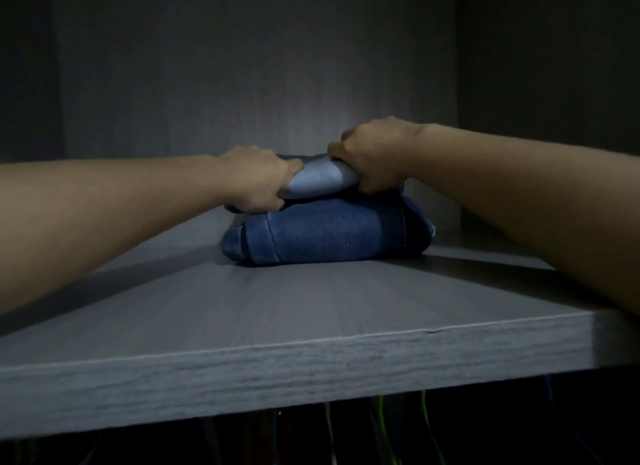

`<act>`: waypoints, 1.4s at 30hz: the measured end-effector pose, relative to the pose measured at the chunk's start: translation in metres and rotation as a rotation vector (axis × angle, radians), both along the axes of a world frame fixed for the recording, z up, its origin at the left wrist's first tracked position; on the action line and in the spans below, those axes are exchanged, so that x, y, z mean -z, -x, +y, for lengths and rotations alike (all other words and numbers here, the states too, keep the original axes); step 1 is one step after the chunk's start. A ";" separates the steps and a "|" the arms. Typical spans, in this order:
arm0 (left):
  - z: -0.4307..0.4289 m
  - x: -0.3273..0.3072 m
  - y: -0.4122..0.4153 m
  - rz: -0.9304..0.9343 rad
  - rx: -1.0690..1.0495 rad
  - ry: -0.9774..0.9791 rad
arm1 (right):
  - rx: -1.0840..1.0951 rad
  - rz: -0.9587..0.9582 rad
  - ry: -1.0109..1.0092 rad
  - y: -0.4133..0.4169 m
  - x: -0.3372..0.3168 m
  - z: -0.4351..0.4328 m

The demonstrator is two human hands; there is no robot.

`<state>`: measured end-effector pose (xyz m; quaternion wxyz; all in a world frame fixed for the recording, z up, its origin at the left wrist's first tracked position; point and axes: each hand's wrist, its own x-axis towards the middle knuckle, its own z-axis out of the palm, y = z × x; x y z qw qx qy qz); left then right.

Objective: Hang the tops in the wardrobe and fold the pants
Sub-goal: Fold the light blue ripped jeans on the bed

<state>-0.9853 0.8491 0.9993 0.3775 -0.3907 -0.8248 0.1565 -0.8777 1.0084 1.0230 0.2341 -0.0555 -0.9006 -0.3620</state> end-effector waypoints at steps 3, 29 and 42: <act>-0.002 -0.006 -0.013 0.028 0.014 -0.108 | 0.029 0.101 -0.097 -0.004 0.002 -0.005; -0.020 0.014 -0.048 -0.285 -0.047 -0.056 | 0.027 -0.117 0.280 -0.063 0.028 0.002; -0.061 0.041 -0.155 0.227 0.161 -0.572 | -0.099 0.432 0.351 -0.169 0.053 0.002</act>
